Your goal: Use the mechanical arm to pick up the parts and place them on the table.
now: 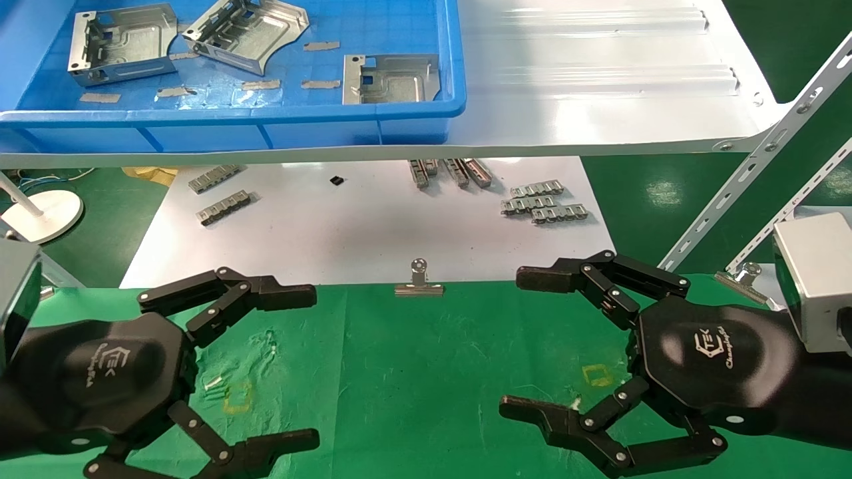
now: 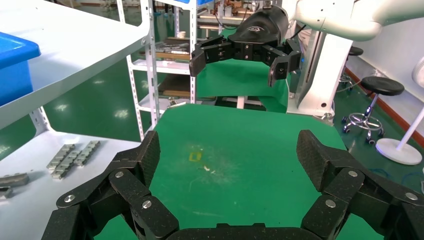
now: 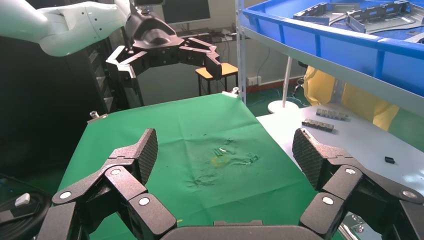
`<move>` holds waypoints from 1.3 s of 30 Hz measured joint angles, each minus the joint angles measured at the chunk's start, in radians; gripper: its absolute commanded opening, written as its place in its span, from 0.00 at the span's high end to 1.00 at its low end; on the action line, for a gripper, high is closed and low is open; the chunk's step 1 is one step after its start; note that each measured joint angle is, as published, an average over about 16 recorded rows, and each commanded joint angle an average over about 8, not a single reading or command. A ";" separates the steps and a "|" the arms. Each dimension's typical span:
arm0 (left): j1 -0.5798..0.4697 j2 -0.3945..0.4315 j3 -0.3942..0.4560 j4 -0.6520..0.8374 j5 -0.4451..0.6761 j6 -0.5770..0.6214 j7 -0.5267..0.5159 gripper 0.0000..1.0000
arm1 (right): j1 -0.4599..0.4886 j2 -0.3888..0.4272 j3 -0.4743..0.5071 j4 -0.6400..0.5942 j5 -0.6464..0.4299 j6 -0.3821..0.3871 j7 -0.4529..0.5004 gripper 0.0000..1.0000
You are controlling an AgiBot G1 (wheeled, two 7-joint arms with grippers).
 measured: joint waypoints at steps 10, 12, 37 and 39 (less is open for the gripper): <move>0.000 0.000 0.000 0.000 0.000 0.000 0.000 0.00 | 0.000 0.000 0.000 0.000 0.000 0.000 0.000 0.93; 0.000 0.000 0.000 0.000 0.000 0.000 0.000 0.00 | 0.000 0.000 0.000 0.000 0.000 0.000 0.000 1.00; 0.000 0.000 0.000 0.000 0.000 0.000 0.000 0.00 | 0.000 0.000 0.000 0.000 0.000 0.000 0.000 1.00; 0.000 0.000 0.000 0.000 0.000 0.000 0.000 0.00 | 0.000 0.000 0.000 0.000 0.000 0.000 0.000 1.00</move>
